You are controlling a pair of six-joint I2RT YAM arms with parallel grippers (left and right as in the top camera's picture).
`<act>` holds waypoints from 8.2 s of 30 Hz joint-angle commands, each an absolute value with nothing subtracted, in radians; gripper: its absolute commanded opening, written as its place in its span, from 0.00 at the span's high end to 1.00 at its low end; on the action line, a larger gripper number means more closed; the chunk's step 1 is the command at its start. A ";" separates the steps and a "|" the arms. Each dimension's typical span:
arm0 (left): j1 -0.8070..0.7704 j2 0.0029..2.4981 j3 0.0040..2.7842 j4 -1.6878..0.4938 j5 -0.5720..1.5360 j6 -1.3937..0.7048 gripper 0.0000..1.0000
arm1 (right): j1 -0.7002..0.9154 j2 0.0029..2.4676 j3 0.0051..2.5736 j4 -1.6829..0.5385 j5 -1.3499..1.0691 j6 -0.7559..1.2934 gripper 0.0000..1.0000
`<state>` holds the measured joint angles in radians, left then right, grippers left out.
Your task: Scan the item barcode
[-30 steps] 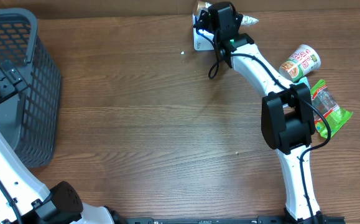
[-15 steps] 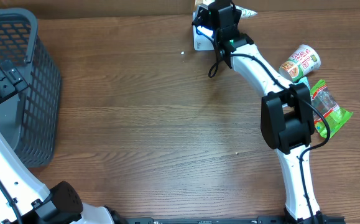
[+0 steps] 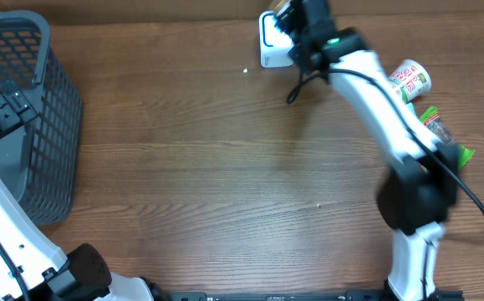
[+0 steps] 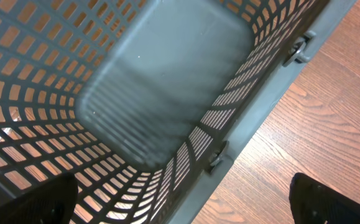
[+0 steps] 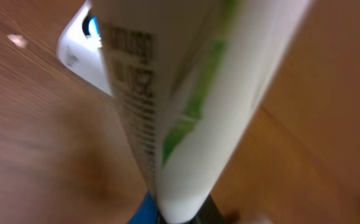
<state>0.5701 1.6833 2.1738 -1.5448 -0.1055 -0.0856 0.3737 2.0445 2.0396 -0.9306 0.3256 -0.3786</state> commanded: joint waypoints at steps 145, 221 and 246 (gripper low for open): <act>0.520 1.647 2.188 -1.543 -0.104 -0.085 0.00 | 0.156 0.003 0.008 -0.073 -0.116 -0.076 0.00; 0.027 0.004 0.028 -0.123 -0.044 0.202 0.01 | 0.156 0.003 0.008 -0.073 -0.116 -0.076 0.00; 0.027 0.004 0.028 -0.123 -0.044 0.202 0.00 | 0.156 0.003 0.008 -0.073 -0.116 -0.076 0.00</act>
